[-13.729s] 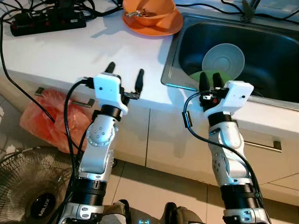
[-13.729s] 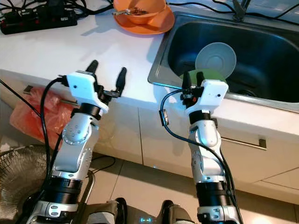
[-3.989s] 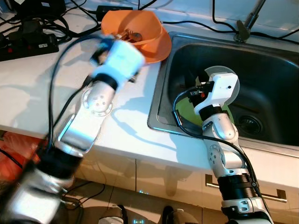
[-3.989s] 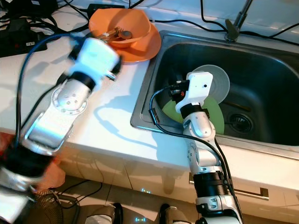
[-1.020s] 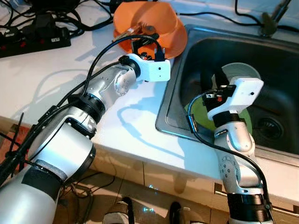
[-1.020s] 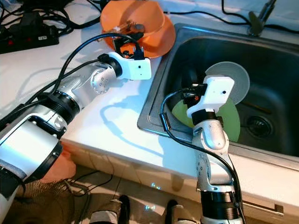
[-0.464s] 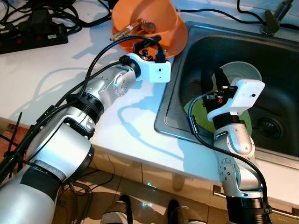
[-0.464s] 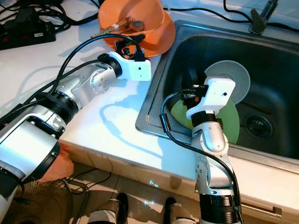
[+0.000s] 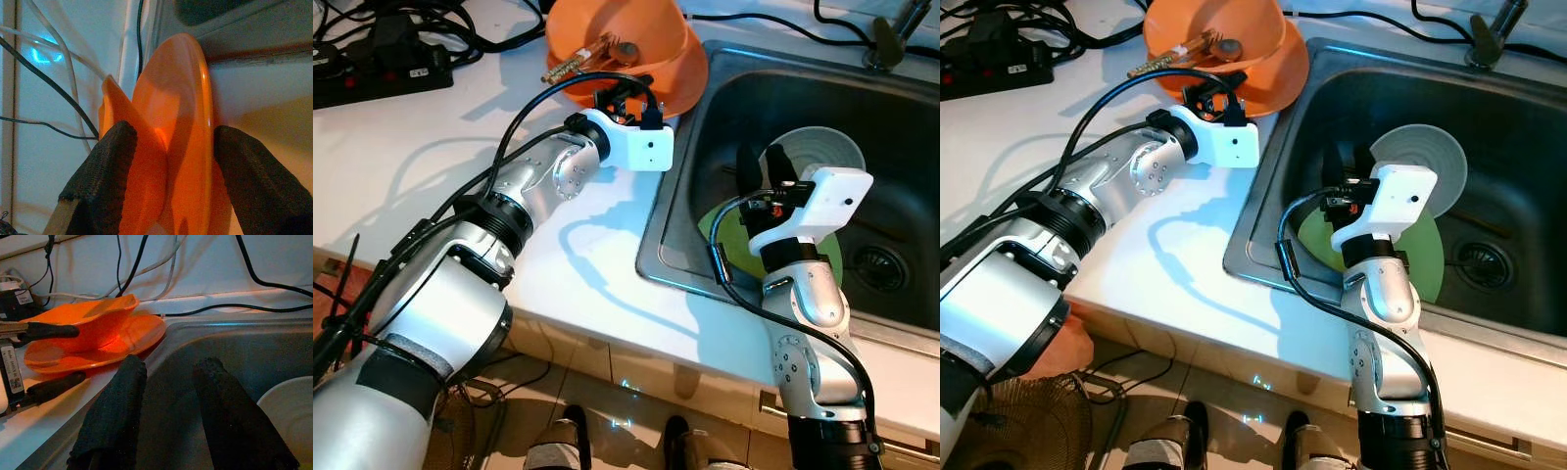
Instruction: Kitchen organization
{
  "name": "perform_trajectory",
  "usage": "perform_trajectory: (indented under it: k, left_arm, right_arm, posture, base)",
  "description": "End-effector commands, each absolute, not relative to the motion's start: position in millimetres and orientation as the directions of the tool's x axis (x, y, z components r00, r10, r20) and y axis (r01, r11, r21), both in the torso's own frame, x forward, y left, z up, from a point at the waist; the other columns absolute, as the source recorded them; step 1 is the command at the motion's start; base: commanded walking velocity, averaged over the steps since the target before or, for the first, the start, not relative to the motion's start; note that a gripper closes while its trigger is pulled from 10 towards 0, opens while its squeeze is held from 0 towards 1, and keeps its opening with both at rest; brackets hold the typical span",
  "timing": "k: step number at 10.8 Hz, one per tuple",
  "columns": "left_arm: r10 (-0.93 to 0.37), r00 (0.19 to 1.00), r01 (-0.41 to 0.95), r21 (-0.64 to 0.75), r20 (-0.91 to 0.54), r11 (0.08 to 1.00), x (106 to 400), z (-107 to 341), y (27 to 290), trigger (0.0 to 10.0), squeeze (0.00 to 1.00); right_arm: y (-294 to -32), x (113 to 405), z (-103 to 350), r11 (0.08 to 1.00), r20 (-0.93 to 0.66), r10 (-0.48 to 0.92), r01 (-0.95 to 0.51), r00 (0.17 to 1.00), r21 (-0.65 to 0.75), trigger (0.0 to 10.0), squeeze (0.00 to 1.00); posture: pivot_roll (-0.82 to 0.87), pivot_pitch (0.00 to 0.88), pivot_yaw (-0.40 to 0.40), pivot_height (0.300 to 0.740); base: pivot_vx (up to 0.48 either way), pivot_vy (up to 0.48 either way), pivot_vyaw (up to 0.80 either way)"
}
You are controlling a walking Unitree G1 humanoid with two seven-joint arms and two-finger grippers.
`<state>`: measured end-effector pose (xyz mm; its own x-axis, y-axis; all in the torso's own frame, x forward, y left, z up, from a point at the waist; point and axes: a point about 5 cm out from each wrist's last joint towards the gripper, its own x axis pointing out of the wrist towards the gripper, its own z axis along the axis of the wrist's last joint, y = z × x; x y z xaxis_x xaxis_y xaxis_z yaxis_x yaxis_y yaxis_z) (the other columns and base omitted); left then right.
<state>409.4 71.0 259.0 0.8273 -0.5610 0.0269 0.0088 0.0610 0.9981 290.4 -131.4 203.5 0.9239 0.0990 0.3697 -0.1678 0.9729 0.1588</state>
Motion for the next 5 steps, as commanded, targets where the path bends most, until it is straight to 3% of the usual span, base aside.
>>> perform_trajectory:
  k: [1,5]
  left_arm:
    - [-0.475,0.860,0.181,0.982,-0.185,-0.055,408.1,206.2,87.8,10.0,0.00]
    - [-0.440,0.882,0.169,0.985,-0.171,-0.044,410.5,208.0,90.2,10.0,0.00]
  right_arm:
    - [-130.1,288.6,169.5,0.968,0.233,0.098,-0.147,0.967,0.202,10.0,0.00]
    - [-130.5,283.6,168.7,0.968,0.222,0.095,-0.142,0.970,0.206,10.0,0.00]
  posture:
    - [0.08,0.391,0.070,0.740]
    - [0.07,0.407,0.073,0.740]
  base:
    - [0.000,0.000,0.00]
    - [0.000,0.000,0.00]
